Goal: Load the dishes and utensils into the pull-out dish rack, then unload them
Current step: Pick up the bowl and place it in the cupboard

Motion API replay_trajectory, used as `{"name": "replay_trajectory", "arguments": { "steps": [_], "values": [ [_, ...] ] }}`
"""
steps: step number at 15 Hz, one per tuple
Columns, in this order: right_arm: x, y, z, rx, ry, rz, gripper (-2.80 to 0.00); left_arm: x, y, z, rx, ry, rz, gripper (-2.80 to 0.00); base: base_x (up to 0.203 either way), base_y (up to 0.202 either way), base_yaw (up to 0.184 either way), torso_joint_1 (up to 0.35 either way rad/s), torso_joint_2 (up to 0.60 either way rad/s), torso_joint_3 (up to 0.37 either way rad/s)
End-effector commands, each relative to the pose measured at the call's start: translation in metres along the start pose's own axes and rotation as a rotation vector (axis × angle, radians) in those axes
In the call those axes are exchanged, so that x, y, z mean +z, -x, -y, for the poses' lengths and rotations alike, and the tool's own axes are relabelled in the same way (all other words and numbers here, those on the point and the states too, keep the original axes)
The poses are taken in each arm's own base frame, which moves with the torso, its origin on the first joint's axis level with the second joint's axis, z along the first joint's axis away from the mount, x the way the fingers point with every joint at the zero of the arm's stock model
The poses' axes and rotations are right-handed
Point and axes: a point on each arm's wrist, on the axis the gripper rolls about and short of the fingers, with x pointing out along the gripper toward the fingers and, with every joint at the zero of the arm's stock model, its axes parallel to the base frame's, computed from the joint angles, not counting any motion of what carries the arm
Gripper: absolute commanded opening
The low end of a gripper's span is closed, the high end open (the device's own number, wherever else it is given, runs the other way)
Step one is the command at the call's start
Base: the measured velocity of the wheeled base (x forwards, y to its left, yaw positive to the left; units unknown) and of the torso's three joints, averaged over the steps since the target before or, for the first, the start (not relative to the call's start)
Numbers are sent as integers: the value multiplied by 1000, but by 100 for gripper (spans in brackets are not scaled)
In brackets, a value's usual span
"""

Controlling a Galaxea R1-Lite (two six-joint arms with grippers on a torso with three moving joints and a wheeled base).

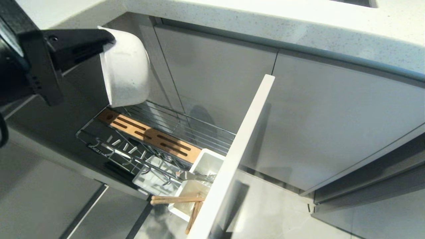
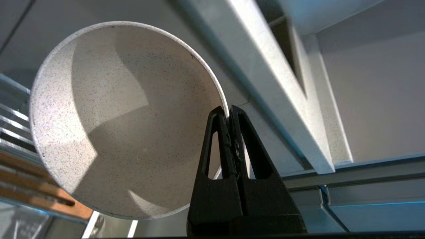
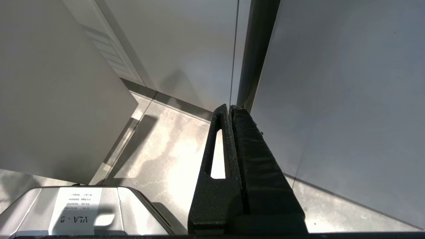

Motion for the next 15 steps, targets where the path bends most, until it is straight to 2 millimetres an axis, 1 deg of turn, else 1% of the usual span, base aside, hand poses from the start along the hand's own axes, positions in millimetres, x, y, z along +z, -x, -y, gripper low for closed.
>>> {"name": "replay_trajectory", "arguments": {
  "steps": [1, 3, 5, 8, 10, 13, 15],
  "values": [
    [0, 0, 0, 0, 0, -2, -280, -18, -23, -9, 57, 49, -51, -280, 0, 0, 0, 0, 0, 0],
    [0, 0, 0, 0, 0, -2, -280, -26, -37, -14, 104, 139, -44, -280, 0, 0, 0, 0, 0, 0],
    [0, 0, 0, 0, 0, -2, -280, -36, -51, -20, 178, 180, -19, -280, 0, 0, 0, 0, 0, 0],
    [0, 0, 0, 0, 0, -2, -280, -44, -69, -26, 251, 286, 98, -280, 0, 0, 0, 0, 0, 0],
    [0, 0, 0, 0, 0, -2, -280, -53, -82, -31, 275, 320, 172, -280, 0, 0, 0, 0, 0, 0],
    [0, 0, 0, 0, 0, -2, -280, -70, -95, -42, 294, 412, 218, -280, 0, 0, 0, 0, 0, 0],
    [0, 0, 0, 0, 0, -2, -280, -77, -99, -47, 307, 456, 223, -280, 0, 0, 0, 0, 0, 0]
  ]
}}
